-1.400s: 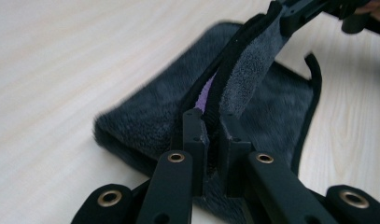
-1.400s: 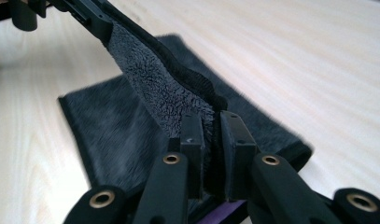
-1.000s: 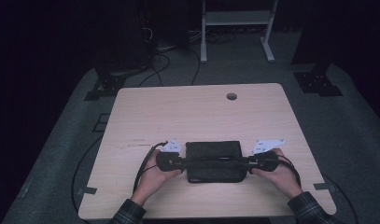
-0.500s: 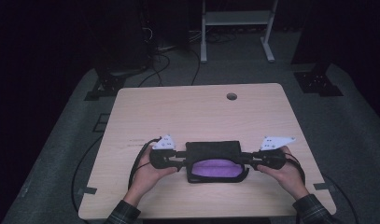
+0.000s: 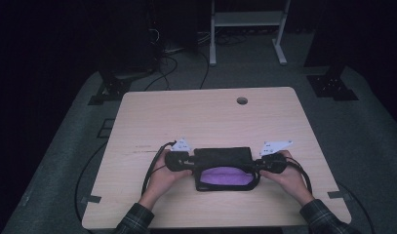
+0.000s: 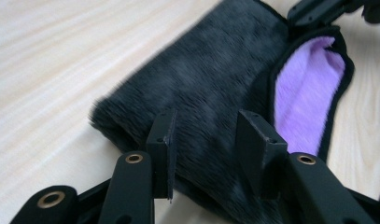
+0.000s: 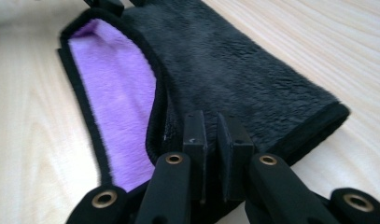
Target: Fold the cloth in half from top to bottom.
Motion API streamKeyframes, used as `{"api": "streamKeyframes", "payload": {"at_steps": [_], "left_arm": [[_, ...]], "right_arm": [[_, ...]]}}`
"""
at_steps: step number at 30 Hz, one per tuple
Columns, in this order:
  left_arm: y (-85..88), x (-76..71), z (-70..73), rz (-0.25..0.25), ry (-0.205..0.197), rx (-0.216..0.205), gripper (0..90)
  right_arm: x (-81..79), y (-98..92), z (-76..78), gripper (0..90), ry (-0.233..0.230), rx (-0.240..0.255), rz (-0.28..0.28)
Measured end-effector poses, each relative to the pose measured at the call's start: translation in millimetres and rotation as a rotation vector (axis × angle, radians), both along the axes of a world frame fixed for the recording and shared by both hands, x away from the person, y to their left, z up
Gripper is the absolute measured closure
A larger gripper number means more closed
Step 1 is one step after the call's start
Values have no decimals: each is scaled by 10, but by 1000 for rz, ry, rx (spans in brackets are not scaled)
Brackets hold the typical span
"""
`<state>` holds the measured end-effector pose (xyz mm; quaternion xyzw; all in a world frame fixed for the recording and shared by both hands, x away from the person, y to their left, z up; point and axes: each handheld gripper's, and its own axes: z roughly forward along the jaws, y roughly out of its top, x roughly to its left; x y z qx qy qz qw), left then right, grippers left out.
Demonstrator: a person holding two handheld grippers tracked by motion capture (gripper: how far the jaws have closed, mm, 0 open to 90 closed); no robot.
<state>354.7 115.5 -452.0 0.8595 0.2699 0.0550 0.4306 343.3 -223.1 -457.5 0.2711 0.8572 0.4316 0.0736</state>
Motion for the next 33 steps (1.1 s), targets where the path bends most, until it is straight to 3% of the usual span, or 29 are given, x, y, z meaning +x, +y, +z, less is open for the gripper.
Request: {"api": "streamKeyframes", "payload": {"at_steps": [6, 11, 17, 19, 22, 28, 33], "left_arm": [[58, -203, -6, -19, 3, 12, 565], [72, -320, -87, -35, 14, 63, 548], [65, -335, -126, -35, -7, 102, 513], [81, -345, -115, -22, -10, 97, 483], [119, -341, -83, 4, -16, 96, 413], [285, -338, -61, 58, -40, 106, 289], [535, -350, -46, 135, -49, 108, 235]], "right_arm": [[-172, -35, -1, 815, 27, 0, 39], [-296, -38, -61, 801, 43, -39, 82], [-349, -55, -93, 773, 16, -78, 103], [-349, -64, -85, 703, 1, -82, 106], [-350, -102, -65, 583, -19, -75, 81], [-296, -258, -61, 398, -60, -54, -23], [-270, -427, -51, 321, -68, -35, -115]]}}
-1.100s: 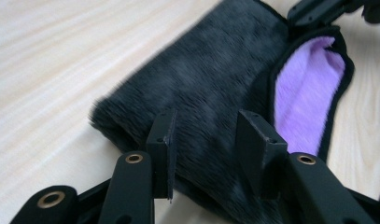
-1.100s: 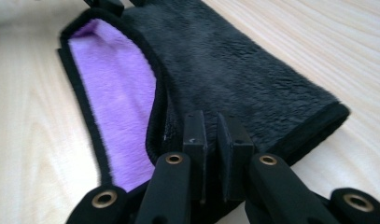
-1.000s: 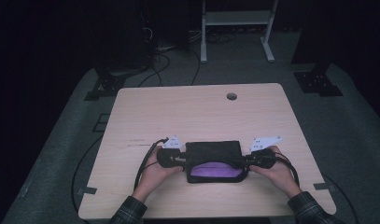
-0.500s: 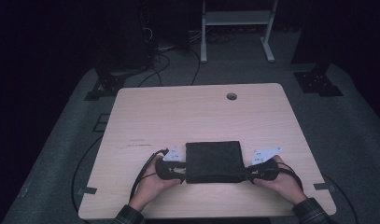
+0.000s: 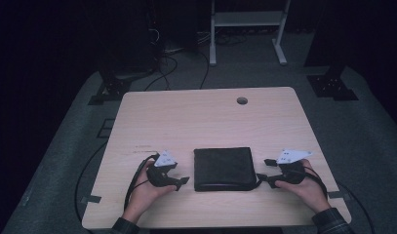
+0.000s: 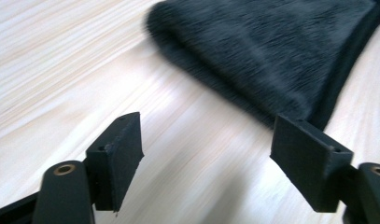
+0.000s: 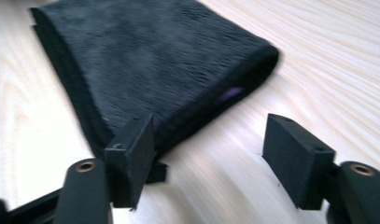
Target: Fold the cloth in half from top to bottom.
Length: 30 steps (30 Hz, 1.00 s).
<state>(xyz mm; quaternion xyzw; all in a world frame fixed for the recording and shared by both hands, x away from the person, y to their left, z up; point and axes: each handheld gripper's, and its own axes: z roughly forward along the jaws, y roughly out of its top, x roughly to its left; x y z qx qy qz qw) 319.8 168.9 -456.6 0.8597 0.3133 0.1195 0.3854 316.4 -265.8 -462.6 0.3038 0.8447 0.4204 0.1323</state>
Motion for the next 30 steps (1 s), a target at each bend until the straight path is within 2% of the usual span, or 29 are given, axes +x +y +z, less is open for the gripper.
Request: {"api": "streamKeyframes", "payload": {"at_steps": [7, 11, 16, 19, 23, 27, 30], "left_arm": [[378, -47, -46, 69, 14, 11, 194], [533, -84, -108, 96, 27, 57, 181], [663, -112, -166, 126, 33, 90, 169], [717, -114, -172, 138, 32, 87, 154], [773, -104, -201, 147, 18, 93, 87], [811, -96, -240, 154, 3, 74, 26], [835, -90, -267, 141, -17, 61, 7]], "right_arm": [[10, -246, -55, 287, -6, -26, -86], [-1, -368, -101, 259, 14, -46, -123], [-26, -482, -160, 210, 23, -74, -169], [-35, -530, -181, 200, 27, -86, -191], [-27, -563, -214, 164, 36, -104, -215], [-20, -579, -226, 152, 38, -93, -232], [-15, -591, -243, 134, 45, -76, -244]]}}
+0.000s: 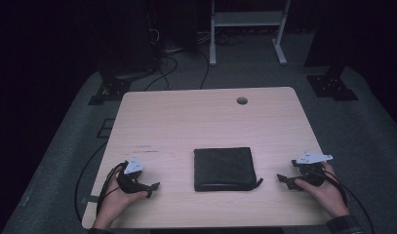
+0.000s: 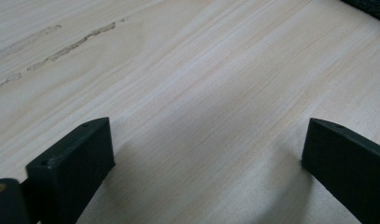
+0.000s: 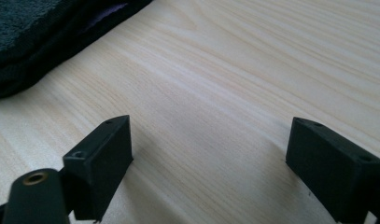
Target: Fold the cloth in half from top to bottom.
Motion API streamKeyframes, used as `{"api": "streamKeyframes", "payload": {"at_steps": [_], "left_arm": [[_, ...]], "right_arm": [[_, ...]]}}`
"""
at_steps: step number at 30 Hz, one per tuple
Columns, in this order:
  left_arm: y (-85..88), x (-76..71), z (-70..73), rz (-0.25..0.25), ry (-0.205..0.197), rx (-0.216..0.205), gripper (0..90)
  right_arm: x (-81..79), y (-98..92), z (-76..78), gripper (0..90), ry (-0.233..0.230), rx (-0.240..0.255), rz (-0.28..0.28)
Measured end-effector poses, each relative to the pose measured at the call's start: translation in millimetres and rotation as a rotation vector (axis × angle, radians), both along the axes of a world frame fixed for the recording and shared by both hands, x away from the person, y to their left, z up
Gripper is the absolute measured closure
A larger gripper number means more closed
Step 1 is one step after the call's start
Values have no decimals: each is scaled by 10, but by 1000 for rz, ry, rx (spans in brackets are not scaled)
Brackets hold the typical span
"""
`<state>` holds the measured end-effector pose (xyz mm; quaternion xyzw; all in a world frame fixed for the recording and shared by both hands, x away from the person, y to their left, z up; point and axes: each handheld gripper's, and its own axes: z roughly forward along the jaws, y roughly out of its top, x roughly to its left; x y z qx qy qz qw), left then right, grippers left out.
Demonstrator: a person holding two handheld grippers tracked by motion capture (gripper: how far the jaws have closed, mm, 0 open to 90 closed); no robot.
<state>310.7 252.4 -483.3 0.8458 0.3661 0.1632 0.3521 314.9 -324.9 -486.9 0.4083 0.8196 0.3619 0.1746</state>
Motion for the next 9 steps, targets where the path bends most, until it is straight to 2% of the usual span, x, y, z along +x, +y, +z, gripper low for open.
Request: {"api": "streamKeyframes", "payload": {"at_steps": [9], "left_arm": [[-7, 5, -4, -3, 2, -2, 0]], "right_arm": [[-5, -2, -1, 125, 3, -2, -15]]}}
